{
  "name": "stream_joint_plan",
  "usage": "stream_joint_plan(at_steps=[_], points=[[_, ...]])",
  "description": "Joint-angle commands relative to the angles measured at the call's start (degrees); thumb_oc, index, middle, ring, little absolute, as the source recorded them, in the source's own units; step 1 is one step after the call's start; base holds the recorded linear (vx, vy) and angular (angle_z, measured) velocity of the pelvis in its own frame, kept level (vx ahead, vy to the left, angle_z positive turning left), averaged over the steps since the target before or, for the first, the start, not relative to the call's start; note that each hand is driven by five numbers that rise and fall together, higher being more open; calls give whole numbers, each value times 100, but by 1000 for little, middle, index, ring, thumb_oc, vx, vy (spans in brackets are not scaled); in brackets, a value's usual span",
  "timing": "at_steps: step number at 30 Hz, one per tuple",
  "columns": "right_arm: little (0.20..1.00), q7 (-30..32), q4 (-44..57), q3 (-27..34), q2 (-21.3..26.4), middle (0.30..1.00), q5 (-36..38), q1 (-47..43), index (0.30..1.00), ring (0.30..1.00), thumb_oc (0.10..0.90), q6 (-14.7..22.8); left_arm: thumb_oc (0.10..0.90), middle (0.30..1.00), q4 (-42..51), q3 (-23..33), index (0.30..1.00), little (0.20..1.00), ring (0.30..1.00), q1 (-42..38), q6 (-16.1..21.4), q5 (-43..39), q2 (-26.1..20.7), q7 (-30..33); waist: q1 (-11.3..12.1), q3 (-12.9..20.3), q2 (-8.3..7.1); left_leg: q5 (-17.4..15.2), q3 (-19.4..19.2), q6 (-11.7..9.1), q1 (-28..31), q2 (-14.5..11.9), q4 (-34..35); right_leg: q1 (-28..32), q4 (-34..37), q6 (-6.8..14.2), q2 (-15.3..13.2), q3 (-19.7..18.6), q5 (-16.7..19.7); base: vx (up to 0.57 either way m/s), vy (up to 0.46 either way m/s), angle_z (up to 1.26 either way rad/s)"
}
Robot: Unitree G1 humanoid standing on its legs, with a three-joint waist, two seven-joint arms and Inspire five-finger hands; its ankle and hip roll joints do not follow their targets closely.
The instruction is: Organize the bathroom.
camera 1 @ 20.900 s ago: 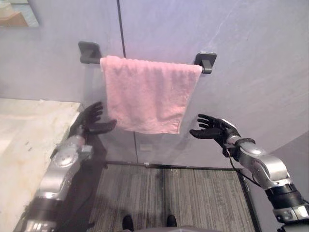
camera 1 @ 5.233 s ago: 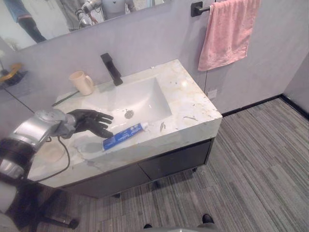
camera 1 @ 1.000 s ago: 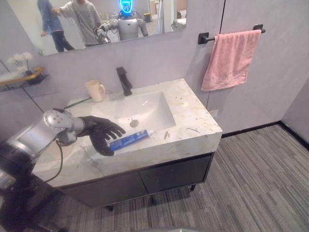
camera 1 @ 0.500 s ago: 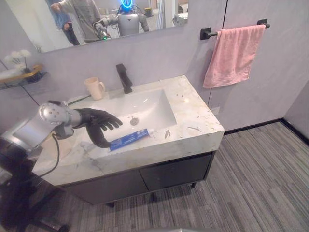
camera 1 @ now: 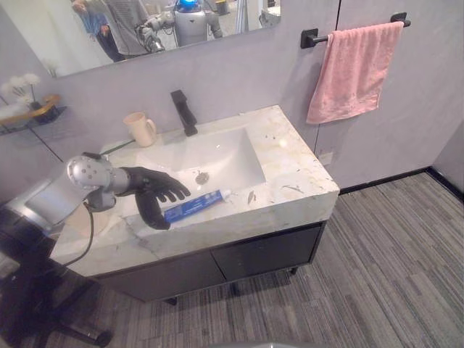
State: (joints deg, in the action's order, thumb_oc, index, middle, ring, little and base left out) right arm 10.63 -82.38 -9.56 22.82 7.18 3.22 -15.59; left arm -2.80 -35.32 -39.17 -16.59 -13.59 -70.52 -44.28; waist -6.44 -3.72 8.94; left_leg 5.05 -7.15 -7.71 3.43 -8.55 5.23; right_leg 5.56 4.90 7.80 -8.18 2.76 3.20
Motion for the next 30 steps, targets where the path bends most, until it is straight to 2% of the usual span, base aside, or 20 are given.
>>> stream_joint_plan(at_steps=[1, 16, 30], points=[[900, 229, -294, 8, 612, 900, -121, -87, 900, 900, 800, -107, 800, 900, -171, 310, 900, 900, 900, -1393, 14, 37, -672, 120, 22, 28, 200, -93, -193, 182, 180, -216, -56, -178, -289, 227, -290, 175, -189, 0, 0, 0], [900, 308, -197, 12, 674, 900, -225, -56, 900, 900, 800, 65, 800, 900, -210, 409, 900, 900, 900, -1279, 2, 135, -726, 25, 27, -82, 265, -82, -143, 195, 135, -173, -80, -226, -359, 219, -338, 202, -200, 0, 0, 0], [900, 475, 70, 2, 798, 900, -385, -18, 900, 900, 800, 406, 800, 900, -428, 692, 900, 900, 900, -902, 27, 147, -703, 100, -27, -238, 304, -82, -138, 206, 51, -150, -139, -336, -450, 207, -366, 162, -219, -2, 2, 0]])
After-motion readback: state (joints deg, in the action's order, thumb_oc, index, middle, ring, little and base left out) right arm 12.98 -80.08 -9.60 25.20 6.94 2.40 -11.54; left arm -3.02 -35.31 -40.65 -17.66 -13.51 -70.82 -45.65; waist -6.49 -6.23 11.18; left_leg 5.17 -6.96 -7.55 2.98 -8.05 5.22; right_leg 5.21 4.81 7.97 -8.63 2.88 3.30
